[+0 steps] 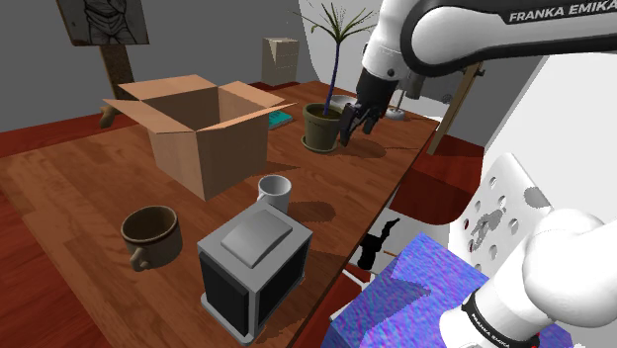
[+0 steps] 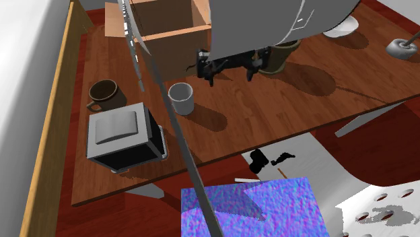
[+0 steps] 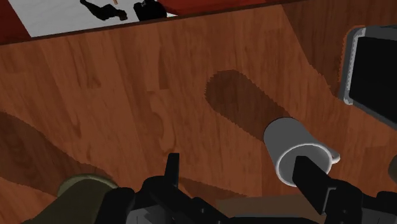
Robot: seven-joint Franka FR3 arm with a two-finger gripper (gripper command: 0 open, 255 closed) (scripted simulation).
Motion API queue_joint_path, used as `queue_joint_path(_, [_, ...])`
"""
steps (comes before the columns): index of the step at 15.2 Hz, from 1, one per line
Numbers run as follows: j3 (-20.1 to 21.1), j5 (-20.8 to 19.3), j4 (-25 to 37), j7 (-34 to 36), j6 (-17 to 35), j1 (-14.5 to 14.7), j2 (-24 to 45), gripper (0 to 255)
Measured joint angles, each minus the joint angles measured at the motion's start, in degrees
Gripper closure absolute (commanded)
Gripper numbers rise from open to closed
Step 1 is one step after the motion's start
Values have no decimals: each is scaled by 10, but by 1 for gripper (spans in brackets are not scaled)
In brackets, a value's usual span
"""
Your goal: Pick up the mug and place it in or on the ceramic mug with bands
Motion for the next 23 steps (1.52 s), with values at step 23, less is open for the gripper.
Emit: queue_joint_path(23, [48,19,99,91,198,27,344,0])
